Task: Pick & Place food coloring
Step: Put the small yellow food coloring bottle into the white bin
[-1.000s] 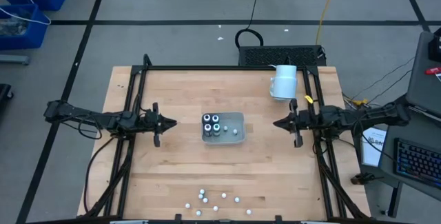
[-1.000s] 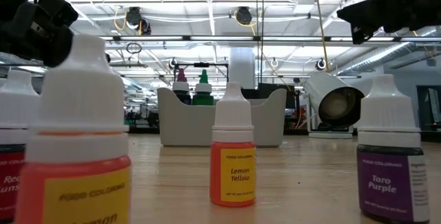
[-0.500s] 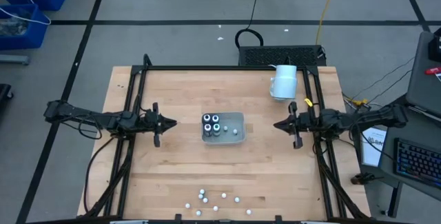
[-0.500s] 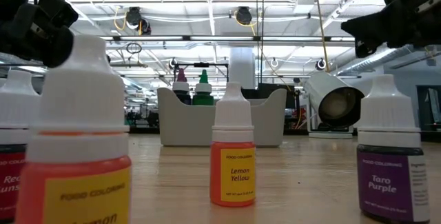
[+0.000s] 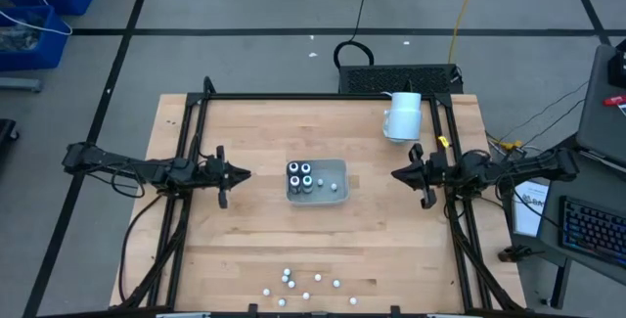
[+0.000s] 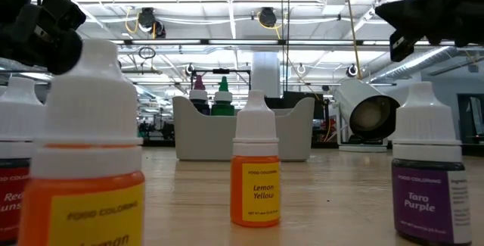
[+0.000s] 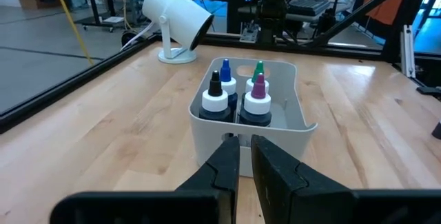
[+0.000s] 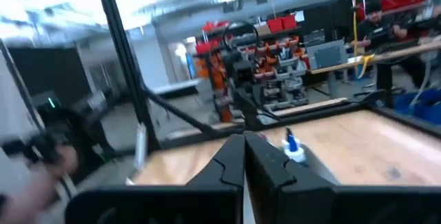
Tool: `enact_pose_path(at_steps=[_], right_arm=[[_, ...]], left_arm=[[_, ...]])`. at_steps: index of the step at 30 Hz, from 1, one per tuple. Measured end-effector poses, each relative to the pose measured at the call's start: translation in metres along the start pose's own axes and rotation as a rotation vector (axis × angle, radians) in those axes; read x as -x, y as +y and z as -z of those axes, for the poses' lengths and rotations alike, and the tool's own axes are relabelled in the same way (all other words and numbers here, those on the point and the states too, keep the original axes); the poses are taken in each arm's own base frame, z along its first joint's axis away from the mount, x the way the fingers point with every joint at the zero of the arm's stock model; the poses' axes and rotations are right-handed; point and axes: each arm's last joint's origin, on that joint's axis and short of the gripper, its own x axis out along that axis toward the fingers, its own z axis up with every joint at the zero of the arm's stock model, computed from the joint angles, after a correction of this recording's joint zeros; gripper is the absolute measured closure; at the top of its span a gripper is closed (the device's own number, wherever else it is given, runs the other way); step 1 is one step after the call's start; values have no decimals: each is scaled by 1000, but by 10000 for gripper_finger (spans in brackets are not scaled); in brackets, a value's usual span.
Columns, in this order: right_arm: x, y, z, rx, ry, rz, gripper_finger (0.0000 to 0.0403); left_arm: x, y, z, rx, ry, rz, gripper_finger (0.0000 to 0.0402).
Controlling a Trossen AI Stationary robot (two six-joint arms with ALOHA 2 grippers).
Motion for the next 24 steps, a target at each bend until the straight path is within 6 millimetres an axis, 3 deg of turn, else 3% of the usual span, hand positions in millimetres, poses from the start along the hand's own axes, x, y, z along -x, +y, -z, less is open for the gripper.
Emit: enact_pose_path(at_steps=[5, 11, 16, 20, 24], right_arm=[[0, 5, -12, -122, -73, -80, 402], [0, 5, -11, -24, -54, -110, 402], [0, -3, -6, 96, -79, 144, 402], [1, -13, -6, 96, -130, 482, 402], [2, -18, -1, 84, -111, 645, 402]], left_arm=[[0, 2, 0, -23, -6, -59, 355], [0, 3, 0, -22, -9, -90, 355], [0, 3, 0, -13, -9, -90, 355], [0, 3, 0, 21, -9, -90, 355], [0, 3, 2, 64, 10, -98, 355]])
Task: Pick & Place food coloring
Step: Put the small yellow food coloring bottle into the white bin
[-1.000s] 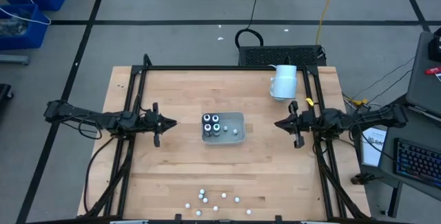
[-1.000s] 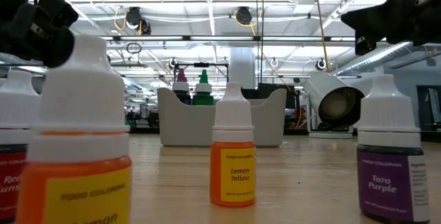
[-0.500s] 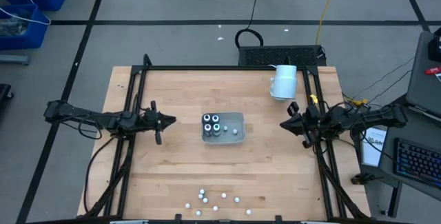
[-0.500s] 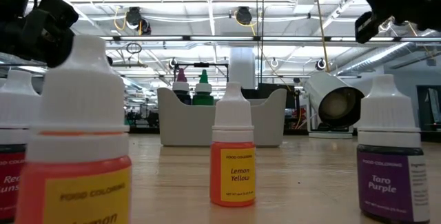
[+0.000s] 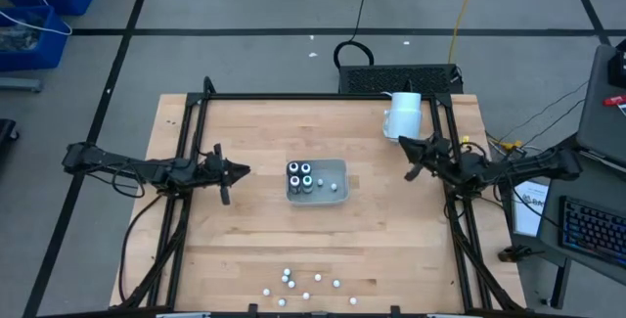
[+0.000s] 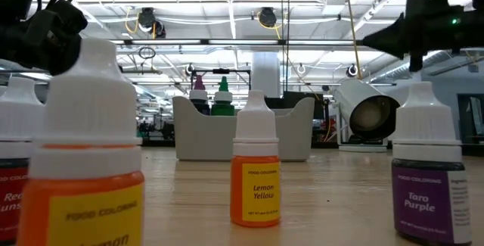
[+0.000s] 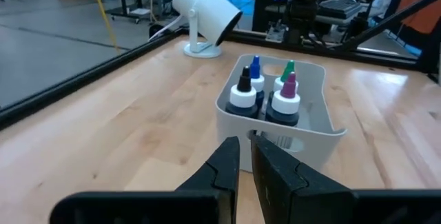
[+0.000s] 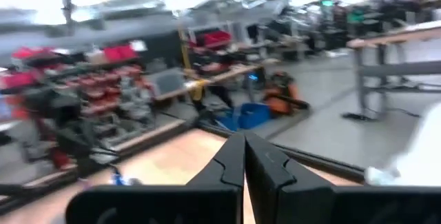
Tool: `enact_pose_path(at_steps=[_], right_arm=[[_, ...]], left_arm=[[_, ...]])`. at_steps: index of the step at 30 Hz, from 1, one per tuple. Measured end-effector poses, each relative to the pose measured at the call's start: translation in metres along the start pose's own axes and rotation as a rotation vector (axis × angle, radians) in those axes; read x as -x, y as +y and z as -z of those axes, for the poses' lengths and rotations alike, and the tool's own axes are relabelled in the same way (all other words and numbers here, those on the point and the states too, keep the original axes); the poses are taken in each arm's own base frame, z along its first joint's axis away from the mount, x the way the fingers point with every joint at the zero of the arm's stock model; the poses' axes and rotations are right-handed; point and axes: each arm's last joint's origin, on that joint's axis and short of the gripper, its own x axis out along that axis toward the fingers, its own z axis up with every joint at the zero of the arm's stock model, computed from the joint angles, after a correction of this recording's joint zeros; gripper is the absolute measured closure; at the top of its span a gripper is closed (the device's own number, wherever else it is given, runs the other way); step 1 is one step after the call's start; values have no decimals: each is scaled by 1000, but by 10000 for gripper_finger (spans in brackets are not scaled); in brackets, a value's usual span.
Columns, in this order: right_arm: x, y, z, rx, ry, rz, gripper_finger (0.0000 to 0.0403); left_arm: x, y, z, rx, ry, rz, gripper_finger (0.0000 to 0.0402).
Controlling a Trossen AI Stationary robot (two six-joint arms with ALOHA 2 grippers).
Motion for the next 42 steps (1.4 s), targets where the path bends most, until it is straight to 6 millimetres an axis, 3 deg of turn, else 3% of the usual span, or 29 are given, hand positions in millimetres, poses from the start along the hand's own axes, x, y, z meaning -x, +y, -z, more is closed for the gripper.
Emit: enact_pose_path(at_steps=[3, 8, 14, 16, 28, 42], right_arm=[[-1, 0, 9, 49, 73, 0, 402], [-3, 8, 19, 127, 170, -225, 402], [4, 27, 24, 208, 228, -810, 403], [8, 33, 24, 202, 218, -915, 403], [17, 51, 26, 602, -100, -1195, 403], [7, 45, 29, 637, -75, -1111, 403]], left_arm=[[0, 0, 1, 34, 5, -12, 355], [0, 1, 1, 64, 7, -13, 355], [0, 0, -3, 15, -26, -6, 355], [0, 0, -5, -10, -49, -4, 355], [0, -3, -8, -226, -78, 77, 355], [0, -4, -8, -345, -82, 83, 355]])
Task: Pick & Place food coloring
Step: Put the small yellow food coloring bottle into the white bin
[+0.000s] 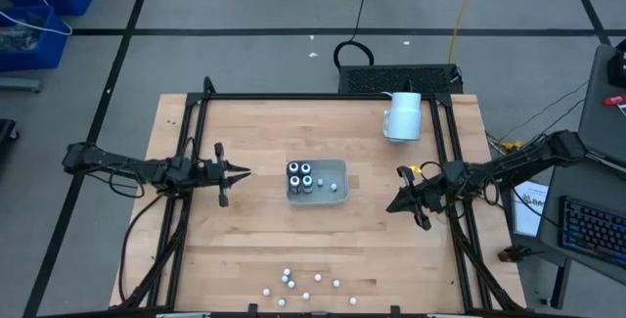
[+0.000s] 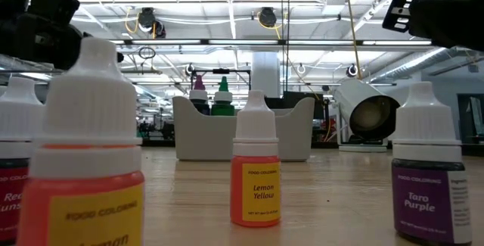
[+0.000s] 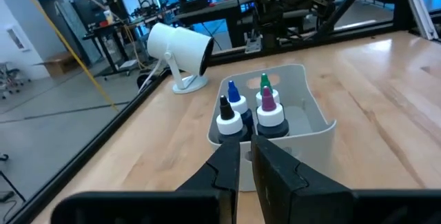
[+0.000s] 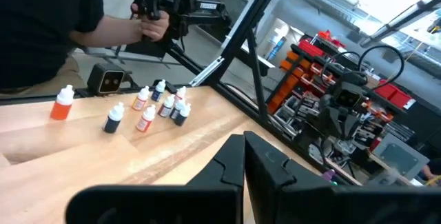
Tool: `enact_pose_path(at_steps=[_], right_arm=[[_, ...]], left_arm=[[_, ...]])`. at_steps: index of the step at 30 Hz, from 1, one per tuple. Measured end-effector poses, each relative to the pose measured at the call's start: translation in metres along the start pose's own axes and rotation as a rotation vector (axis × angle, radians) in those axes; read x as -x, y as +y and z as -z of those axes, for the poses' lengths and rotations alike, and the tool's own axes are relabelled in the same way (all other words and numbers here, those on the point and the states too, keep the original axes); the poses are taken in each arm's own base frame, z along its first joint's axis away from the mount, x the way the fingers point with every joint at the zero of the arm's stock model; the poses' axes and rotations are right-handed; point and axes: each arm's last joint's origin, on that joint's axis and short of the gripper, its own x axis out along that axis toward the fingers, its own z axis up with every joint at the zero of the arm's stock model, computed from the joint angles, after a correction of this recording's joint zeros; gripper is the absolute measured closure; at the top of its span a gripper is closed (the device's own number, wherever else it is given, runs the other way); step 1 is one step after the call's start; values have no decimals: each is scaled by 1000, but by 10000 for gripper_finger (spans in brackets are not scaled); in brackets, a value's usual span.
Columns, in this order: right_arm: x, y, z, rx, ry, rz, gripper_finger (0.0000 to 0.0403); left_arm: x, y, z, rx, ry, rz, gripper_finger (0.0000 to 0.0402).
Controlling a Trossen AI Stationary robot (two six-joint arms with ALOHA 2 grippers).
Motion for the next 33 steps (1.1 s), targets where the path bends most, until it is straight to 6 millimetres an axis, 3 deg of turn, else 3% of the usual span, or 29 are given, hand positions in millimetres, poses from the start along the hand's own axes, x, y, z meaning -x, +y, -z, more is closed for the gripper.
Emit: enact_pose_path(at_steps=[15, 19, 25, 29, 33], right_arm=[[0, -3, -5, -20, -54, 30, 403], [1, -9, -12, -14, -104, 119, 403], [5, -21, -17, -235, -110, 425, 403], [5, -22, -17, -360, -126, 452, 403], [5, -21, -16, -380, -116, 454, 403]], left_arm=[[0, 0, -1, 54, -12, -2, 355], [0, 1, -2, 107, -20, -10, 355], [0, 0, -1, 253, -5, -8, 355], [0, 0, 2, 321, 21, -7, 355], [0, -1, 9, 319, 89, -6, 355]])
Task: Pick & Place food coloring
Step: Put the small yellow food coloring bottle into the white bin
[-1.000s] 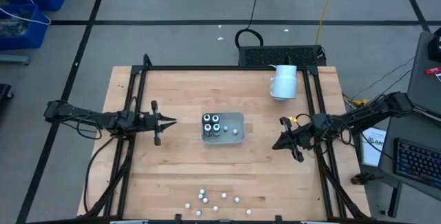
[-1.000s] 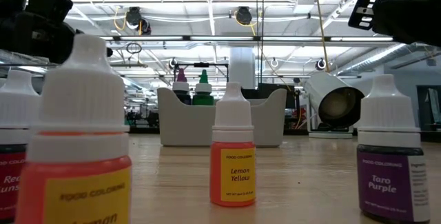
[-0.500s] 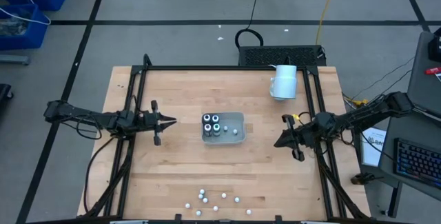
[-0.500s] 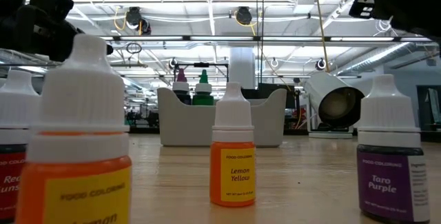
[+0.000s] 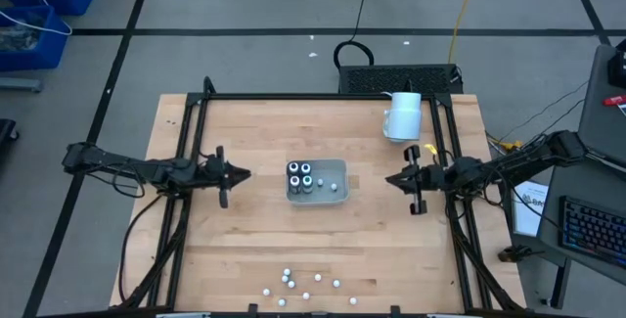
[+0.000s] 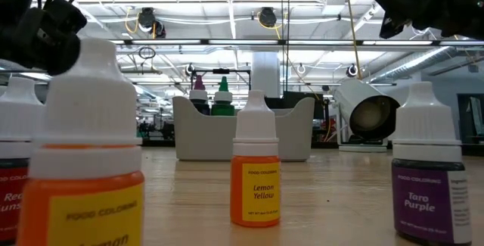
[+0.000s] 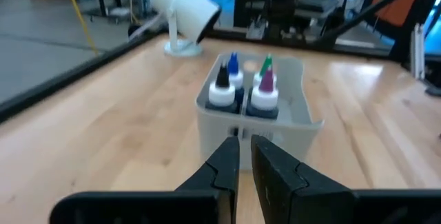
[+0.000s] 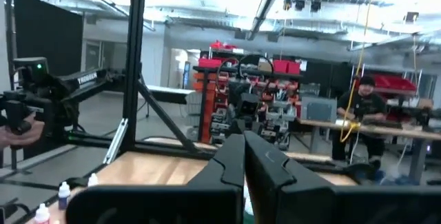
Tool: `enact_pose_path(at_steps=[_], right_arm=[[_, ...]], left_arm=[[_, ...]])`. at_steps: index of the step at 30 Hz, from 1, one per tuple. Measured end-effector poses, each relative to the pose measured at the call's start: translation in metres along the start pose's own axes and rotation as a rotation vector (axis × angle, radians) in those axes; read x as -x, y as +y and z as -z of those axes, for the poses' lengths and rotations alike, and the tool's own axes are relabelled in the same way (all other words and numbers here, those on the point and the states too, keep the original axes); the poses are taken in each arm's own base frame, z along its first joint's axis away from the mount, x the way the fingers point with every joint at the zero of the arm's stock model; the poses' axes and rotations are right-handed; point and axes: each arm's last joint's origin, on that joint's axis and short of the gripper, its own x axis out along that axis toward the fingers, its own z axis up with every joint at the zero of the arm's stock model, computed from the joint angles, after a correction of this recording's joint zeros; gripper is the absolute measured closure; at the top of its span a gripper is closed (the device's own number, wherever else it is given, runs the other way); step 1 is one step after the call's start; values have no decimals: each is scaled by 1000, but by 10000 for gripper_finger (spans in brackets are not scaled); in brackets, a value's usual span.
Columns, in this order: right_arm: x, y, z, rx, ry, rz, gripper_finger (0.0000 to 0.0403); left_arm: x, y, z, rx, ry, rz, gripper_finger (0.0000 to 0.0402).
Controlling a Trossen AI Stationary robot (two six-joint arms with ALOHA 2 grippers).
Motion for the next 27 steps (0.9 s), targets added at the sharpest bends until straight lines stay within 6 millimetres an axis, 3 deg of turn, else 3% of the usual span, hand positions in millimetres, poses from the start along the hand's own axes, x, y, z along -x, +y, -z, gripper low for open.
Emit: enact_pose_path(at_steps=[7, 16, 27], right_arm=[[0, 1, 6, -44, 62, -2, 403], [0, 1, 7, 14, 67, -1, 403], [-2, 2, 13, -2, 112, -5, 403]], left_arm=[[0, 0, 3, 126, 41, 0, 355], [-1, 0, 4, 41, 46, -8, 355], [-2, 0, 4, 63, 47, -3, 355]])
